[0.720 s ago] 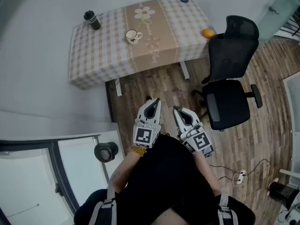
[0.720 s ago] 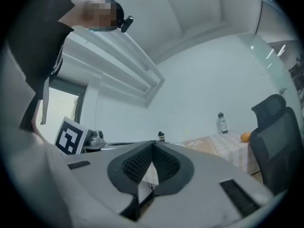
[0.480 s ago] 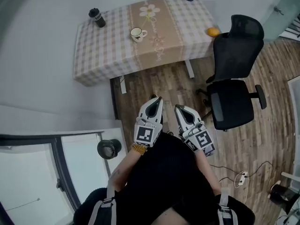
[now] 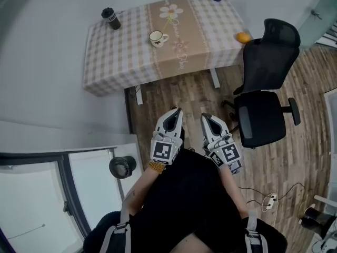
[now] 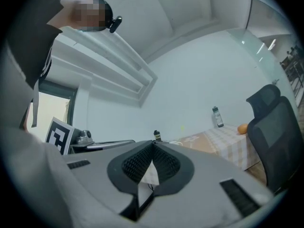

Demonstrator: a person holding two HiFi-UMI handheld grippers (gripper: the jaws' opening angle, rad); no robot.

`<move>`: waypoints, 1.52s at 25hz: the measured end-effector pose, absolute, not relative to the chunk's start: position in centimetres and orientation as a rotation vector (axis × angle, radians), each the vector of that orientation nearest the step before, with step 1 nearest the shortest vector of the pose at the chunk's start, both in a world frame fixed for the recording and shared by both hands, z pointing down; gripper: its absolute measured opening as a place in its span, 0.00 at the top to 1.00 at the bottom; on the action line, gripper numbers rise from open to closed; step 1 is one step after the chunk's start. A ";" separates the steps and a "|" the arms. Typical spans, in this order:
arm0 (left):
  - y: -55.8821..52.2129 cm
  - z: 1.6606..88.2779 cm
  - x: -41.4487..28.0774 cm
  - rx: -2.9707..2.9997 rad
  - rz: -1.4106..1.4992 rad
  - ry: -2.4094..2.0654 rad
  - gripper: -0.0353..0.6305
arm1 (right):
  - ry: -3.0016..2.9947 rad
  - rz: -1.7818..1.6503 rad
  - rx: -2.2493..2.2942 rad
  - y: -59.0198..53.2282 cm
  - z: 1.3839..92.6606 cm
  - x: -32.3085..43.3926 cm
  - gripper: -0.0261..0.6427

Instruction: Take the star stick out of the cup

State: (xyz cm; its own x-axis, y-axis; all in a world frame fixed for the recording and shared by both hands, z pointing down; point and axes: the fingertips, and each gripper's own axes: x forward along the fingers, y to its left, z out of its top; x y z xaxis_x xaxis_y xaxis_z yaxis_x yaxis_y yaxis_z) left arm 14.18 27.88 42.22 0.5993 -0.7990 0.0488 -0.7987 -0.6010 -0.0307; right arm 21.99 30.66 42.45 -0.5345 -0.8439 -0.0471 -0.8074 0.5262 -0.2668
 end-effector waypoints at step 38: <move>2.9 41.5 9.0 -2.850 -0.008 1.514 0.94 | 2.696 -0.394 -1.448 5.0 42.0 16.7 0.95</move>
